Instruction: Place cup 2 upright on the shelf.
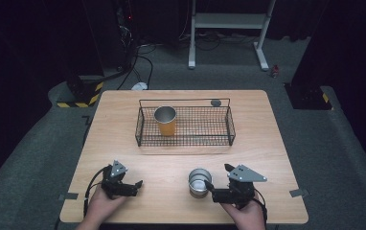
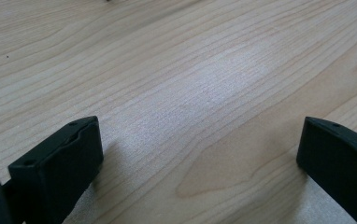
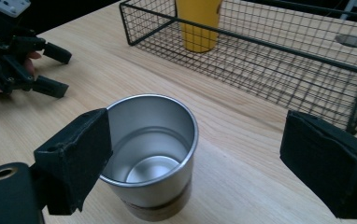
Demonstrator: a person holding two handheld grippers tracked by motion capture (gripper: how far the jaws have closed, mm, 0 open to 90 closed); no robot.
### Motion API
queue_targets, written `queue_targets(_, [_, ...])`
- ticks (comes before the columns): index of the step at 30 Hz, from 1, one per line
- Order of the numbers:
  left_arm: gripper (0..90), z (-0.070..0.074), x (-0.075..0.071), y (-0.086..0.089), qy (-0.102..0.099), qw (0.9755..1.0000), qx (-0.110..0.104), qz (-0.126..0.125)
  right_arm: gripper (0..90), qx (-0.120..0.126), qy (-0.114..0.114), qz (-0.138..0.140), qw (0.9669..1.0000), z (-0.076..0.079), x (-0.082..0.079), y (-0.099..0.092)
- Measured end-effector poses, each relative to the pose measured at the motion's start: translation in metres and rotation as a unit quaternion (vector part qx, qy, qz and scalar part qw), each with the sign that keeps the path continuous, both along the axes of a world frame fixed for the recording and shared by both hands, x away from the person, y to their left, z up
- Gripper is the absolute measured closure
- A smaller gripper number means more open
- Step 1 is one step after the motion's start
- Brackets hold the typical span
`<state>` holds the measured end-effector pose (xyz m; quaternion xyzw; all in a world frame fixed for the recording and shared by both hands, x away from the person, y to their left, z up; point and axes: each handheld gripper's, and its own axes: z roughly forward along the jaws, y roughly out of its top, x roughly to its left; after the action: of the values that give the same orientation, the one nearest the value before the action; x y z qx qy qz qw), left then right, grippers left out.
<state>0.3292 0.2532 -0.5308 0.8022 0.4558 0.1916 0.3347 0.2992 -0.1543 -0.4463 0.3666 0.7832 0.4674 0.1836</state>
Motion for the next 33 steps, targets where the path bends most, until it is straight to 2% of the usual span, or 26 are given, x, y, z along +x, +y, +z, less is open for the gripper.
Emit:
queue_targets(11, [0.8, 0.0, 0.0, 0.0, 0.0, 1.0, 0.0, 0.0, 9.0, -0.005, 0.003, 0.02, 0.9998, -0.007, -0.001, 0.017])
queue_targets(18, [0.8, 0.0, 0.0, 0.0, 0.0, 1.0, 0.0, 0.0, 9.0, -0.018, 0.001, 0.035, 0.9992, -0.013, -0.004, 0.028])
queue_targets(27, [0.8, 0.0, 0.0, 0.0, 0.0, 1.0, 0.0, 0.0, 8.9, -0.019, -0.004, 0.034, 0.9992, -0.016, -0.005, 0.035])
queue_targets(33, [0.7, 0.0, 0.0, 0.0, 0.0, 1.0, 0.0, -0.001, 8.8, -0.019, 0.001, 0.035, 0.9992, -0.021, -0.004, 0.037])
